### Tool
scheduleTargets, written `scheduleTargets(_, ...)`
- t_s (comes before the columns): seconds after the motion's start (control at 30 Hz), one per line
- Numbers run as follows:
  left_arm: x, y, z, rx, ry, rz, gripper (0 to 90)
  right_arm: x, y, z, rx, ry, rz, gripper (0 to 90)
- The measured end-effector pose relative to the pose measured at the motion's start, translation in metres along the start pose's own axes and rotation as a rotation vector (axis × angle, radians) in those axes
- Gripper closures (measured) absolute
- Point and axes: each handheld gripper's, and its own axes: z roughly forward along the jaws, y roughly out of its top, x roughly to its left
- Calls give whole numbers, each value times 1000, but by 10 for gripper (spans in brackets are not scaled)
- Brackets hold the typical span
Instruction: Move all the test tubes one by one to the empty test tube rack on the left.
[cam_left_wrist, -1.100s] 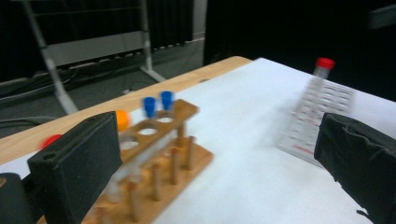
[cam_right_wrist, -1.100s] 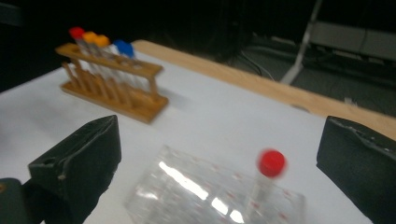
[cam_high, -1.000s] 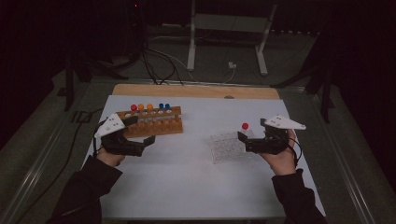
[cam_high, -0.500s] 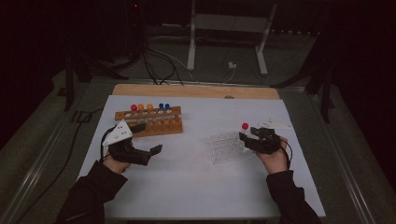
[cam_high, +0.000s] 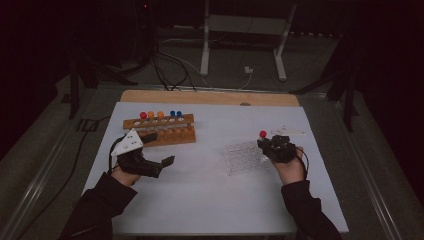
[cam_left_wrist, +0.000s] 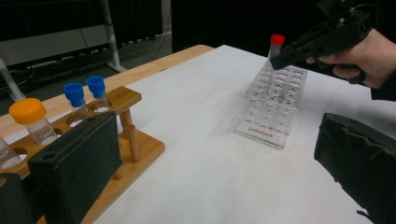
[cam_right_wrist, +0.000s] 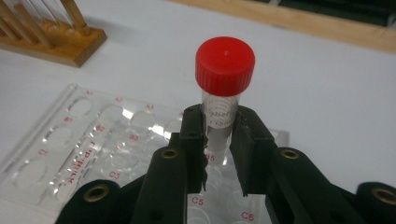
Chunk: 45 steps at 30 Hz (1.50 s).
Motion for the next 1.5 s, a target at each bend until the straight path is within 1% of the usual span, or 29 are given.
scheduleTargets(0.07,0,1,0,5,-14,-7,13,1,4,-7,-23,-3,-7,752)
scheduleTargets(0.13,-2,2,-1,8,-11,4,13,2,9,-16,-50,-9,-14,752)
scheduleTargets(0.23,-4,5,-1,7,-17,6,13,6,18,-30,-93,-15,-31,752)
scheduleTargets(0.33,-7,8,-2,8,-26,8,14,11,25,-42,-128,-5,-51,752)
scheduleTargets(0.37,-8,9,-2,13,-37,10,13,14,27,-45,-138,3,-58,752)
scheduleTargets(0.4,-9,10,-2,16,-39,14,14,17,28,-48,-144,11,-65,752)
scheduleTargets(0.43,-11,11,-2,14,-41,18,13,20,30,-50,-149,21,-74,752)
scheduleTargets(0.47,-12,12,-2,9,-54,16,13,24,31,-51,-152,33,-80,752)
scheduleTargets(0.53,-15,15,-3,5,-60,21,14,33,33,-53,-158,57,-102,752)
scheduleTargets(0.57,-17,16,-2,4,-70,19,14,37,33,-54,-158,68,-110,752)
scheduleTargets(0.63,-20,18,-2,4,-81,25,13,46,34,-55,-160,100,-132,752)
scheduleTargets(0.67,-22,19,-2,3,-95,23,14,51,34,-56,-162,114,-139,752)
scheduleTargets(0.73,-26,21,-1,6,-102,30,14,61,34,-56,-160,145,-157,752)
scheduleTargets(0.77,-27,22,-1,8,-115,32,14,66,34,-56,-157,166,-161,752)
scheduleTargets(0.8,-30,23,0,9,-117,35,14,72,33,-55,-153,182,-171,752)
scheduleTargets(0.87,-34,24,0,8,-138,41,14,83,31,-53,-141,218,-191,752)
scheduleTargets(0.9,-36,25,1,5,-140,48,14,89,30,-52,-137,230,-203,752)
scheduleTargets(0.97,-41,24,3,3,-158,48,17,99,28,-50,-127,260,-224,752)
scheduleTargets(1.13,-50,23,11,25,-203,61,17,121,21,-41,-98,319,-275,752)
scheduleTargets(1.2,-53,23,13,25,-213,67,22,129,17,-37,-81,343,-289,752)
scheduleTargets(1.27,-55,23,14,22,-220,61,52,135,14,-33,-67,358,-308,752)
scheduleTargets(1.3,-56,22,14,22,-228,65,58,139,12,-31,-60,368,-314,752)
scheduleTargets(1.33,-57,22,15,20,-227,67,78,142,11,-30,-53,376,-322,753)
scheduleTargets(1.4,-58,21,17,27,-236,65,86,148,9,-29,-45,393,-333,752)
scheduleTargets(1.47,-60,21,19,25,-227,67,144,152,7,-27,-37,412,-339,752)
scheduleTargets(1.5,-61,20,21,23,-237,68,166,155,6,-26,-32,419,-342,752)
